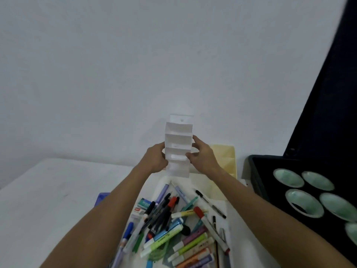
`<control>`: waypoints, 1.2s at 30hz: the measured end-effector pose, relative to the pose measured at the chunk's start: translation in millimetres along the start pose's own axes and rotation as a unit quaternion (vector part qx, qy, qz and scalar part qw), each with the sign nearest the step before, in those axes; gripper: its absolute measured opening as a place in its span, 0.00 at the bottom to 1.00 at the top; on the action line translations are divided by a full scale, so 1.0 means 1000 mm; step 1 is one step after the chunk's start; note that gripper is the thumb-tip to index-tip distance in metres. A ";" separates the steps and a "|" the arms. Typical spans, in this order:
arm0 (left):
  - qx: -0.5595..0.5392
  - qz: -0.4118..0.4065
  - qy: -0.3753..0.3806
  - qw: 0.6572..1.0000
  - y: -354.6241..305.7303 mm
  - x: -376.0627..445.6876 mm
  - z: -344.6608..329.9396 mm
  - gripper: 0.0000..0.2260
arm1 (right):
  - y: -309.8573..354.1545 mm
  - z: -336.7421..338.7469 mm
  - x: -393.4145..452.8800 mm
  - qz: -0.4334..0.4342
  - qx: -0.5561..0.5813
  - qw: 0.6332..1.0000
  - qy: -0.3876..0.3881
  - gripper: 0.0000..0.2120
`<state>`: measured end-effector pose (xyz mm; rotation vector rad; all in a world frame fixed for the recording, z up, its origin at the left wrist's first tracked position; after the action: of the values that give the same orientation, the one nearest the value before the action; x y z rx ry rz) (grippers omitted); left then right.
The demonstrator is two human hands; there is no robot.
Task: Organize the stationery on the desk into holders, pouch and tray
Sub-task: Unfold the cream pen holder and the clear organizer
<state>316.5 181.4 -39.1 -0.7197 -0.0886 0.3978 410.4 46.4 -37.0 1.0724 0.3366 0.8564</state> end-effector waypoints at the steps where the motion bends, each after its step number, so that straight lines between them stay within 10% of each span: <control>1: -0.001 0.000 0.001 1.000 0.002 0.004 -0.005 0.27 | -0.004 0.001 0.000 -0.003 -0.008 1.000 -0.009 0.29; 26: -0.020 -0.057 -0.055 0.997 0.027 0.033 -0.060 0.27 | -0.072 -0.007 0.014 -0.053 -0.032 0.998 -0.011 0.31; 36: 0.001 -0.011 -0.083 0.996 0.031 0.030 -0.058 0.07 | -0.073 -0.013 0.023 -0.064 -0.017 0.998 0.012 0.33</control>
<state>346.6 177.7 -105.0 -0.6818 -0.2525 0.4353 450.0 56.6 -103.3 0.9987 0.4049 0.7586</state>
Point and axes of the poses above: each hand's wrist, its own x-axis towards the middle knuckle, its own z-axis out of the back of the hand, y = z × x, the point moved 7 cm from there along x, towards the middle knuckle, and after that the axes turned 10 degrees about y, right-handed, at the moved point
